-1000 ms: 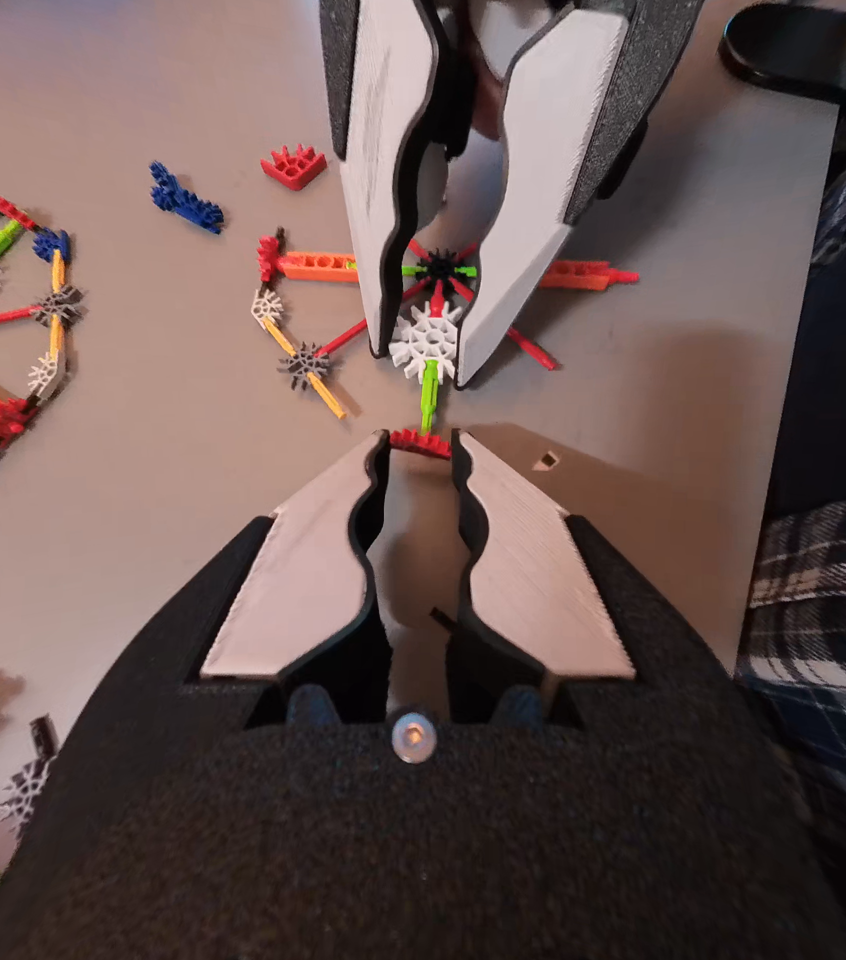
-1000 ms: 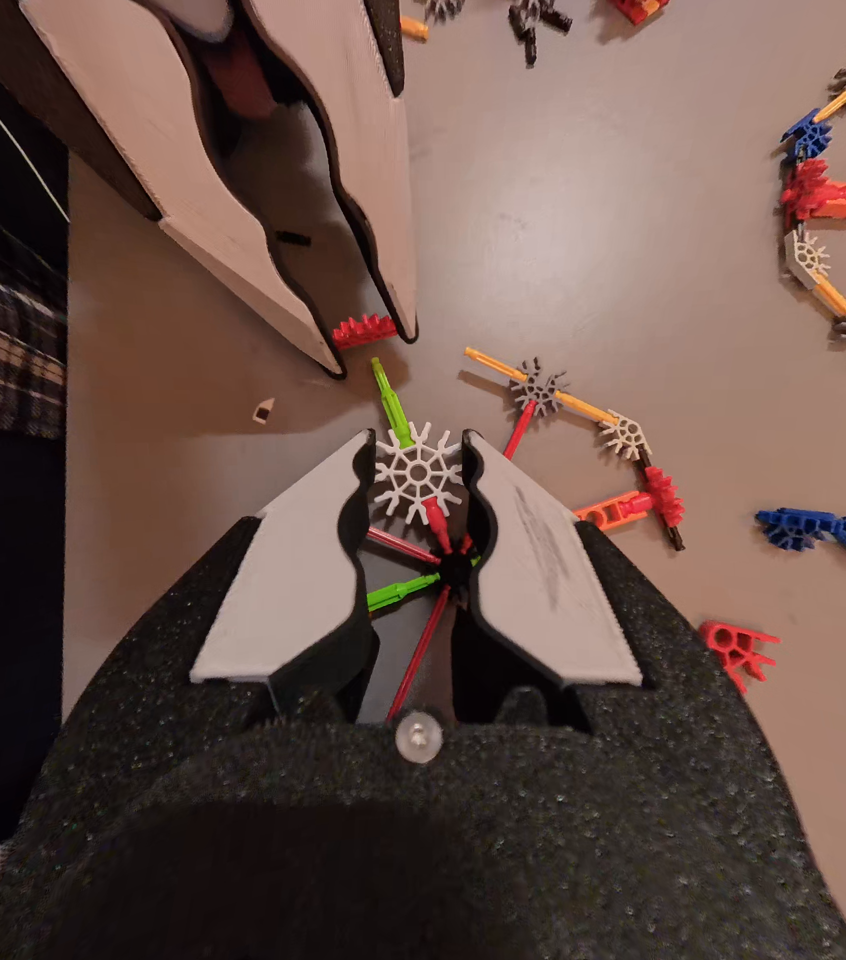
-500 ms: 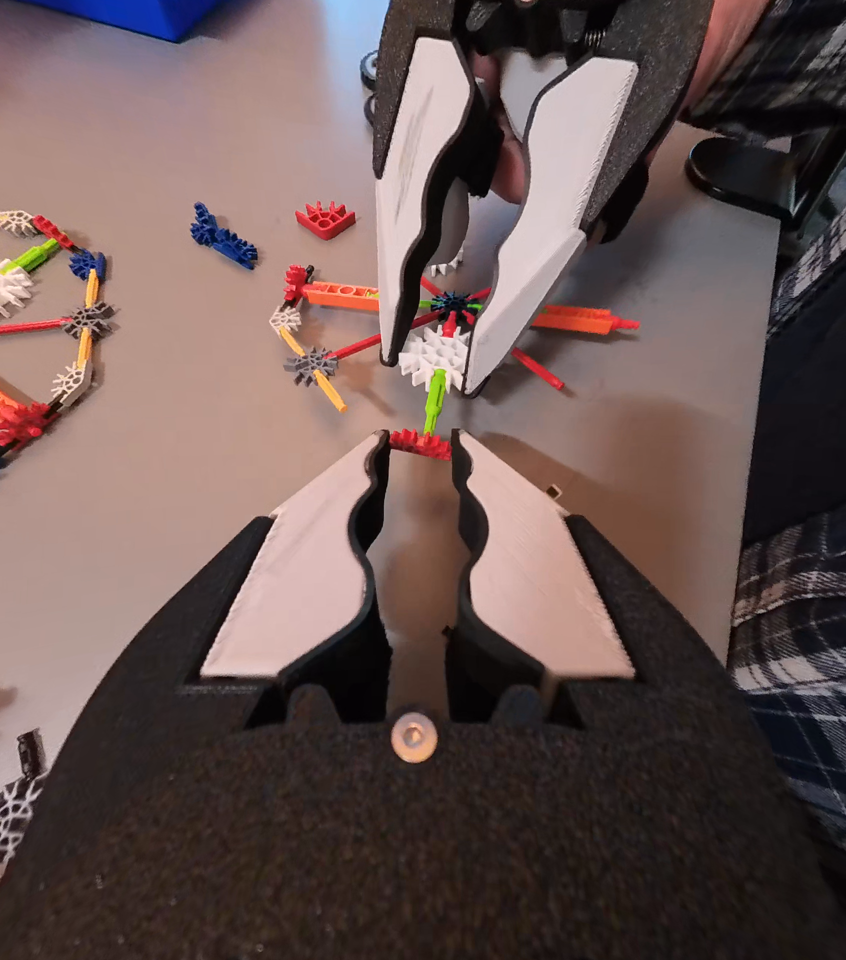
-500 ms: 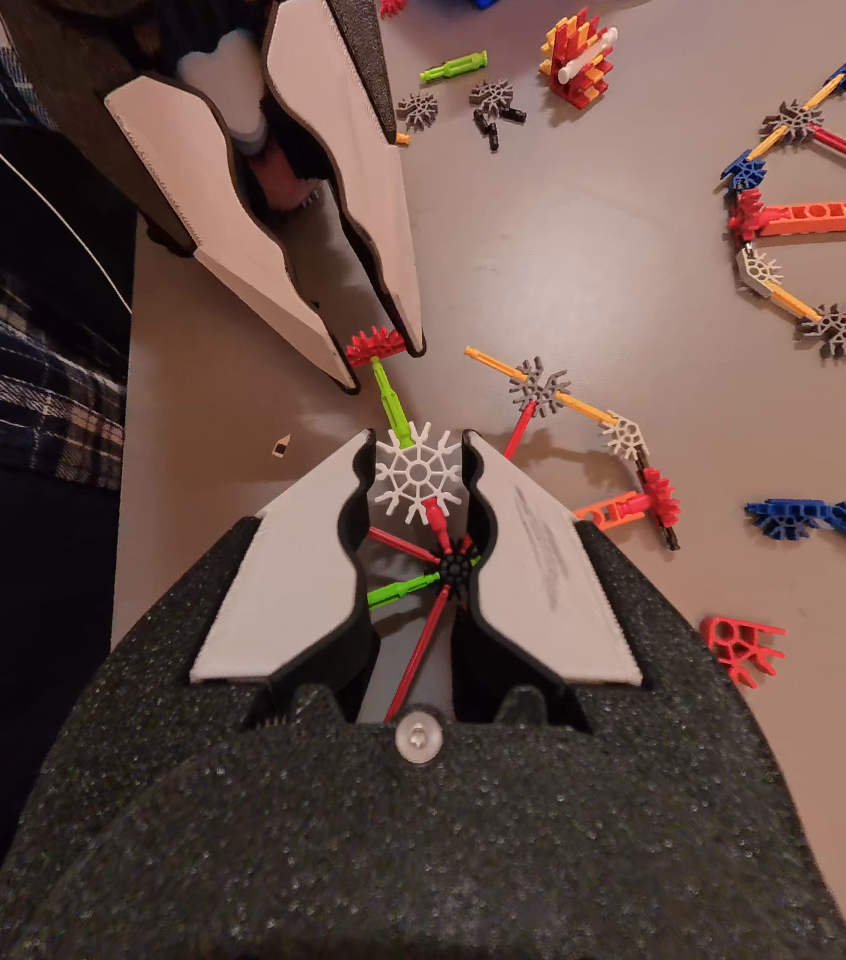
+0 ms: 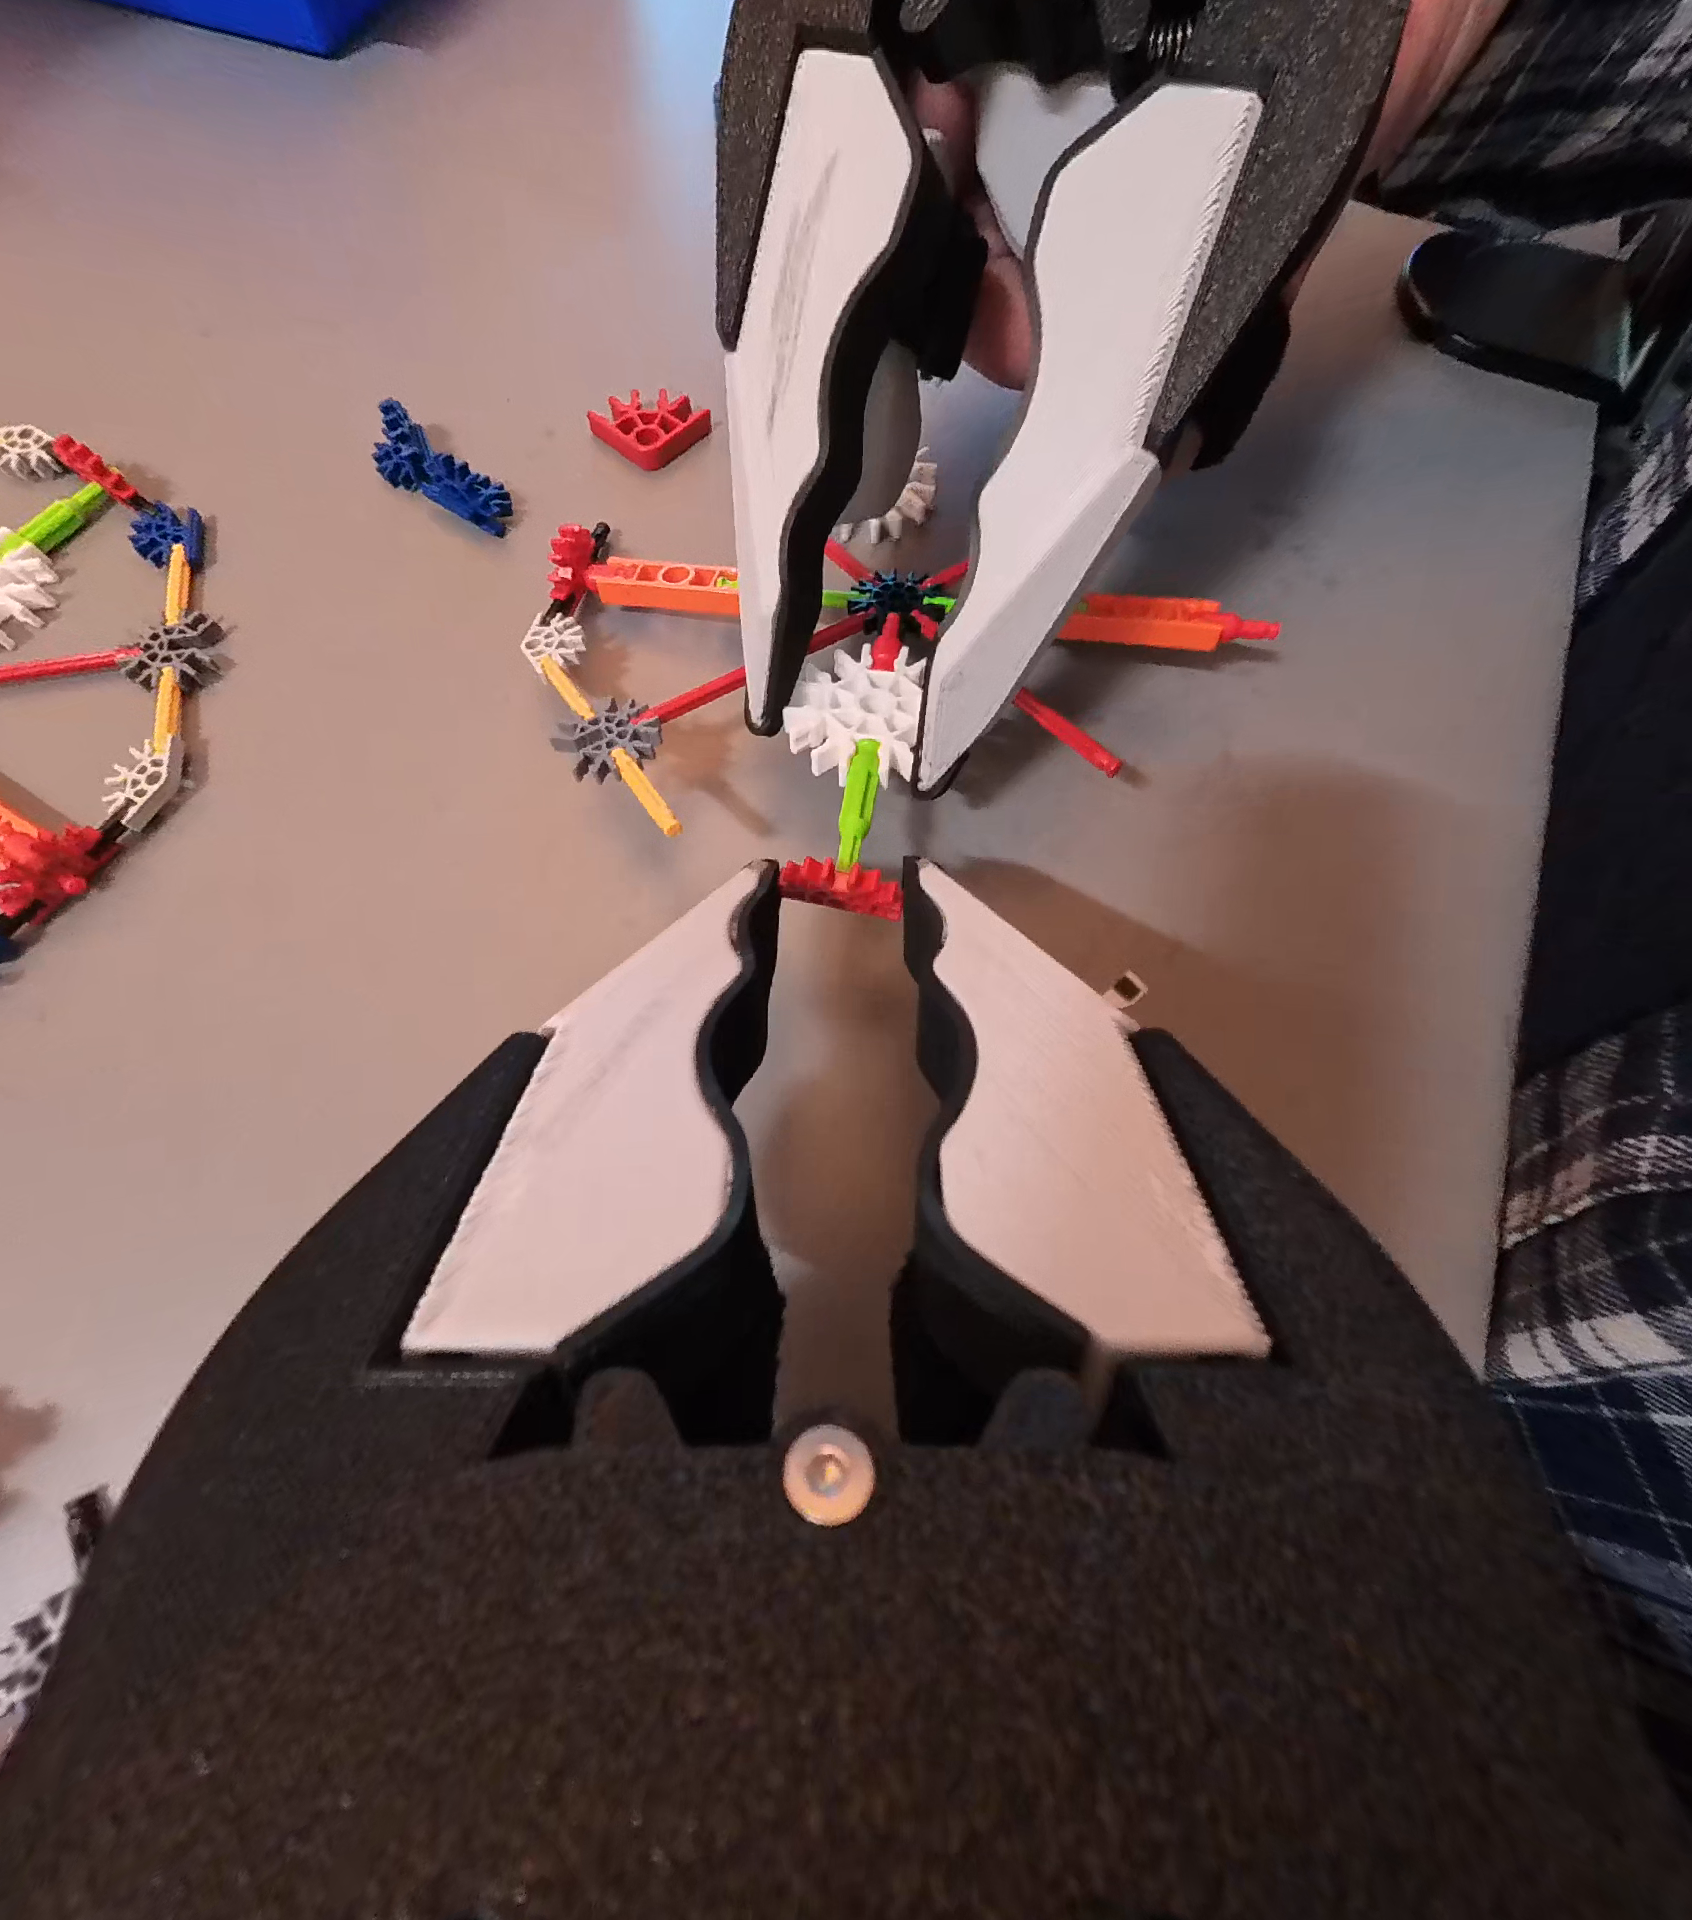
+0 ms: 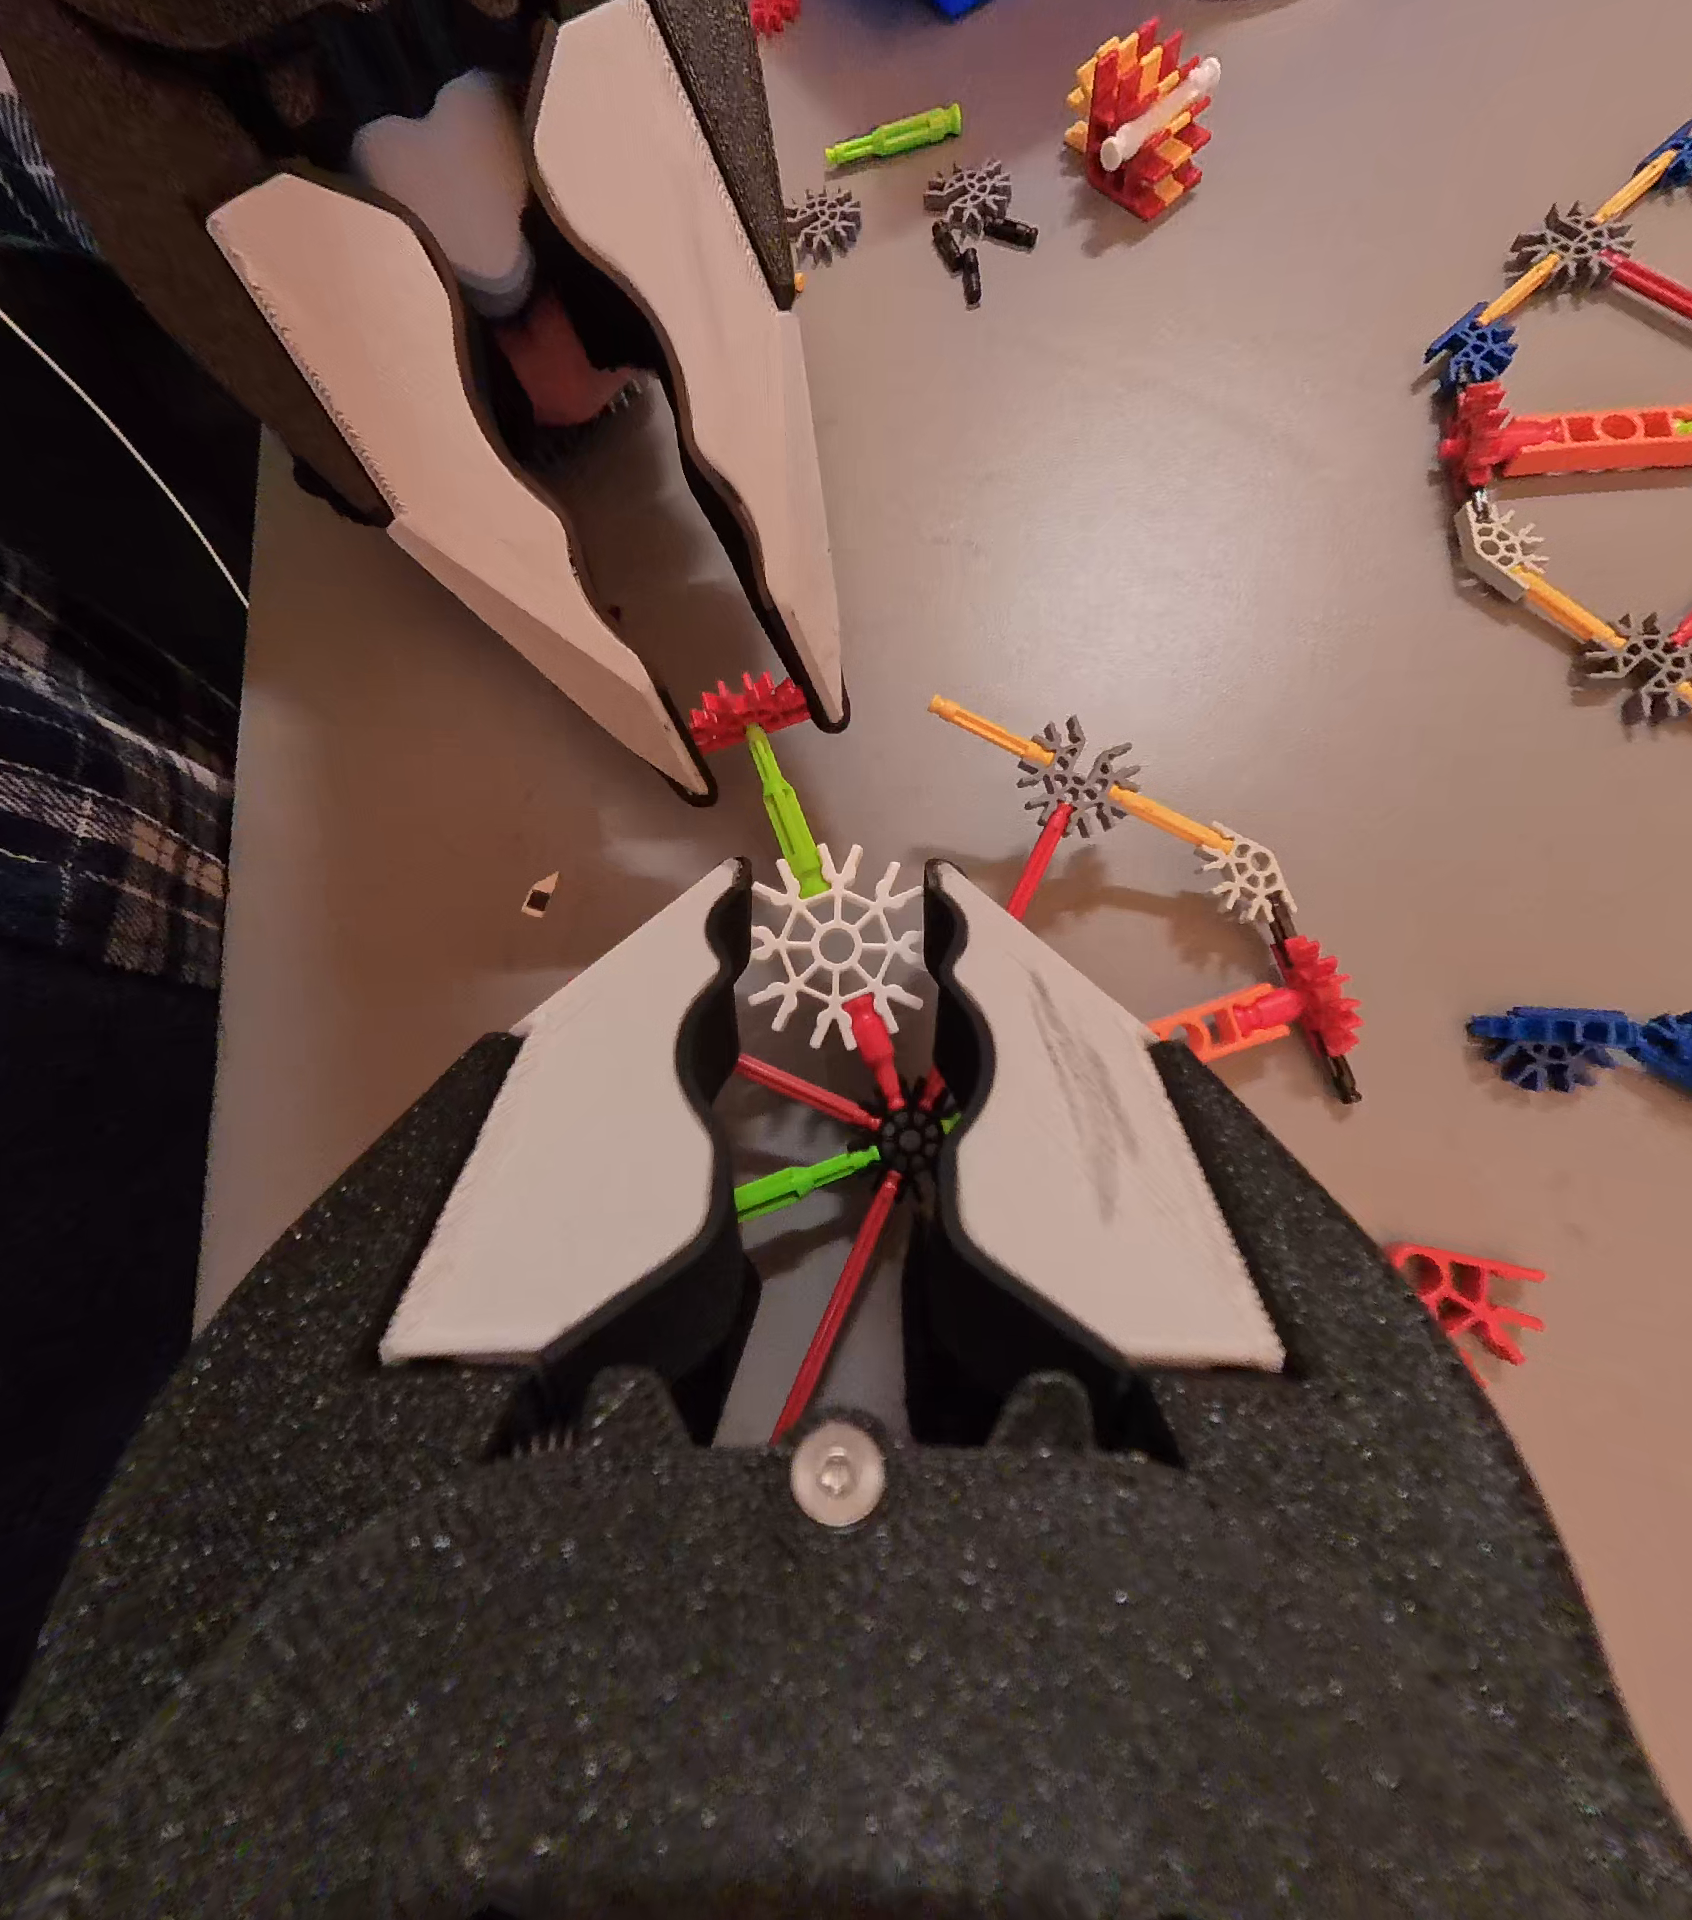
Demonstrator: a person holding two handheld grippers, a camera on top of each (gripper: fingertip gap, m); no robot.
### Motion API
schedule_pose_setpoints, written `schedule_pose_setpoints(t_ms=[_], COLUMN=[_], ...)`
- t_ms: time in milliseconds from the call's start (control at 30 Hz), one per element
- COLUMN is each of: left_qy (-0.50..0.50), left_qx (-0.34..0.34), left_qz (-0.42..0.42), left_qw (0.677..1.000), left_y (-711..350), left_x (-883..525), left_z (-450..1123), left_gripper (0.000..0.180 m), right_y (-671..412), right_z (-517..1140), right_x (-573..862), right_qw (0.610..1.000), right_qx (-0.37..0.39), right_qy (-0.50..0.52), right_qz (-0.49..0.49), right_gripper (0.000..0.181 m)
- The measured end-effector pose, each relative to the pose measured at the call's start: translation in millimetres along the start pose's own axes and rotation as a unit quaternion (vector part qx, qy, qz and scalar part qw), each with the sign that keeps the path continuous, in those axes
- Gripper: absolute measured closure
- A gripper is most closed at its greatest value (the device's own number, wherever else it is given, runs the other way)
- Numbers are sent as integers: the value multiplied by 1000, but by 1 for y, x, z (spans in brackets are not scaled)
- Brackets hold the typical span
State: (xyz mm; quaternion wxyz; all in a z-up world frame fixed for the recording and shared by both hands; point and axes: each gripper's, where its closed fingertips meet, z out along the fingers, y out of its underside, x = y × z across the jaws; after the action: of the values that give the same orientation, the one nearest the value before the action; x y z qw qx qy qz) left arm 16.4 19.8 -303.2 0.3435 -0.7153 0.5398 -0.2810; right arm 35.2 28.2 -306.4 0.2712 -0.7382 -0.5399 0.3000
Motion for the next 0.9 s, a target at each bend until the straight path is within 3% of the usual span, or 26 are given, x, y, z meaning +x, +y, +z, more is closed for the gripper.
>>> schedule_pose_setpoints(t_ms=[400,900], left_qy=[-18,-27], left_qx=[-62,-84], left_qz=[2,-12], left_qw=[998,996], left_y=[6,15], left_x=[-2,1], left_z=[10,18], left_gripper=[158,158], right_y=[6,13], right_z=[3,11], right_x=[4,2], right_qw=[999,998], right_qx=[-26,-46], right_qy=[25,35], right_qz=[-4,-17], right_gripper=[150,149])
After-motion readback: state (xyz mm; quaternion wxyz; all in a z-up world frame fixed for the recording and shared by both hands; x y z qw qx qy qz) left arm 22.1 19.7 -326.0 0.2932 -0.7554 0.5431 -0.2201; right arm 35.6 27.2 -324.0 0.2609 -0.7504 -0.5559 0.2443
